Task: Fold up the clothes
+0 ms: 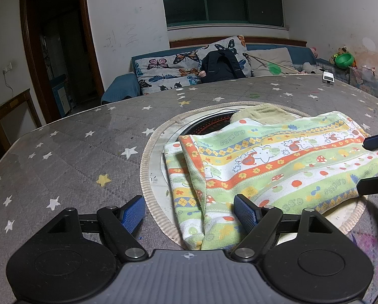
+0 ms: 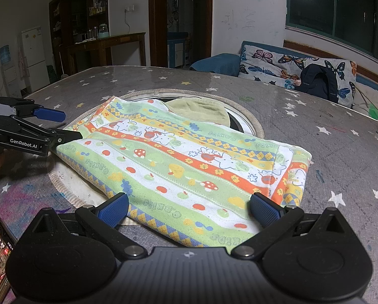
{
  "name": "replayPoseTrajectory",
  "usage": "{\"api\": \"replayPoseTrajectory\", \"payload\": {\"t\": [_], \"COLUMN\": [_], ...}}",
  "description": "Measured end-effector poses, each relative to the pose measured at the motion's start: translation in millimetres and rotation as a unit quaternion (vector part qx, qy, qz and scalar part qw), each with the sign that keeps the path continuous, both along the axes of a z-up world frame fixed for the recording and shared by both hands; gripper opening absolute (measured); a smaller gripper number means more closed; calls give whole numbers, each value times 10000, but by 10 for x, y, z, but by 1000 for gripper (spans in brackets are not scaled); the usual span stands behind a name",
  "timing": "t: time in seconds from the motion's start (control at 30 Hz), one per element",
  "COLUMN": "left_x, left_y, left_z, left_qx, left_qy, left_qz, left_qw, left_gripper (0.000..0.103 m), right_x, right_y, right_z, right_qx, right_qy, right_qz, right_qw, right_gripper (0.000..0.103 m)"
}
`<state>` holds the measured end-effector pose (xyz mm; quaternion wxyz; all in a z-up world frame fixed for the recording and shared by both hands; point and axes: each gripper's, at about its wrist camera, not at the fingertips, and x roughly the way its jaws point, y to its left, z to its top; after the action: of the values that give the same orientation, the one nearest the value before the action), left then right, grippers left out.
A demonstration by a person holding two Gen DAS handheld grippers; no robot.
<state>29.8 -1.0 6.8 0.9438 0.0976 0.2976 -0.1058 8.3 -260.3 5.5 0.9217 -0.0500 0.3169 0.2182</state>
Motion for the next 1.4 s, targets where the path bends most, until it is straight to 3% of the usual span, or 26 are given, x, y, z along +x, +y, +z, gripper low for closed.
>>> {"api": "replayPoseTrajectory", "payload": {"t": [1.4], "left_x": [14], "left_y": [14], "left_z": [-2], "left_qx": [15], "left_qy": [-5], "left_qz": [22], "left_qw": [10000], "left_gripper": [81], "right_x": [0], "right_y": [1], "right_z": [1], "right_qx": [-3], "right_qy": [0], "right_qz": [0], "right_qw": [10000], "right_gripper": [103]}}
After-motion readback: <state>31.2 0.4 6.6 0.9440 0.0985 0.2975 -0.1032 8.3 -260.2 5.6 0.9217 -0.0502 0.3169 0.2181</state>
